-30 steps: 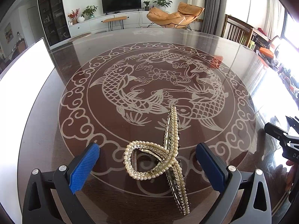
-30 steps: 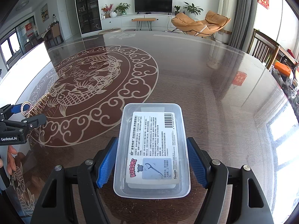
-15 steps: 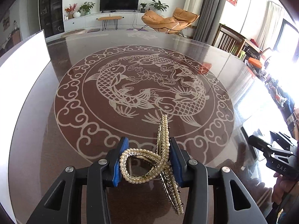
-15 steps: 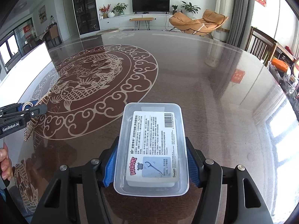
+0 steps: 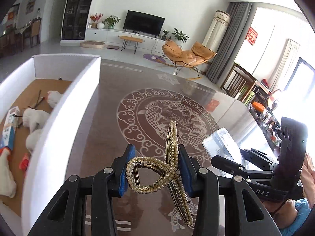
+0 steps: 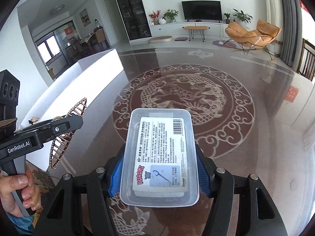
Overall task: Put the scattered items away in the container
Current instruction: 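Lower the clip and clear box into the cardboard box and open both grippers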
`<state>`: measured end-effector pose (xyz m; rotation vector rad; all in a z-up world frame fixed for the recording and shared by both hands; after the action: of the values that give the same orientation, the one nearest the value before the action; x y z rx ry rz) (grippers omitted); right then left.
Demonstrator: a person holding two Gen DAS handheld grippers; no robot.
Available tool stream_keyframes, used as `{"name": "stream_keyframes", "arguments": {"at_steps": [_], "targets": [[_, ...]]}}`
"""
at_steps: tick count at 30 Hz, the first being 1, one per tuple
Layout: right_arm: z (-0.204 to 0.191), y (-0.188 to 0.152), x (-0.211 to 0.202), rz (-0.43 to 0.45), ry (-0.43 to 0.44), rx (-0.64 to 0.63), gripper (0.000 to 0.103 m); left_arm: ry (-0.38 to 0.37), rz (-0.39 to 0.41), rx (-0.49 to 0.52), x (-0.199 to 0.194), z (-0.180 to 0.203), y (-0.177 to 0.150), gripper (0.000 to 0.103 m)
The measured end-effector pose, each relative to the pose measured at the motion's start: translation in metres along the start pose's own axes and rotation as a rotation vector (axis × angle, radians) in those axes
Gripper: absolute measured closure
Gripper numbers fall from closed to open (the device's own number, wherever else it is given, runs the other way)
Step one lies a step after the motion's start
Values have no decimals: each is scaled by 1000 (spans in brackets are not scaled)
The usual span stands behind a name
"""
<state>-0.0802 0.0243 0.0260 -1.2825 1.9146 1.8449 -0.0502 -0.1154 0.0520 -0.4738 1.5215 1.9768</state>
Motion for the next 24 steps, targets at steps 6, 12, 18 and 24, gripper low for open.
{"name": "stream_keyframes", "arguments": {"at_steps": [6, 12, 18, 24], "targets": [[-159, 80, 22, 59, 227, -191, 40, 279, 61, -52, -70, -149, 50, 60], [-291, 101, 82, 11, 341, -338, 40, 477, -15, -156, -83, -282, 46, 60], [-355, 61, 162, -185, 383, -402, 39, 518, -119, -222, -61, -333, 21, 59], [-352, 44, 185, -270, 395, -392, 37, 616, -88, -233, -78, -337, 8, 5]]}}
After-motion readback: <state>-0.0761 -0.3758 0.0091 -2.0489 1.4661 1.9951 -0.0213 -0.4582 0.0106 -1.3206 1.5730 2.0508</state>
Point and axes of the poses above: each gripper's, at about its wrist camera, not at the fingertips, and x roughly the way its jaws point, z to its right, y to its top, the point moved 8 cm from there along x, roughly the way its jaws point, and after that the axes turned 4 degrees about z, right-handed, at the moved point
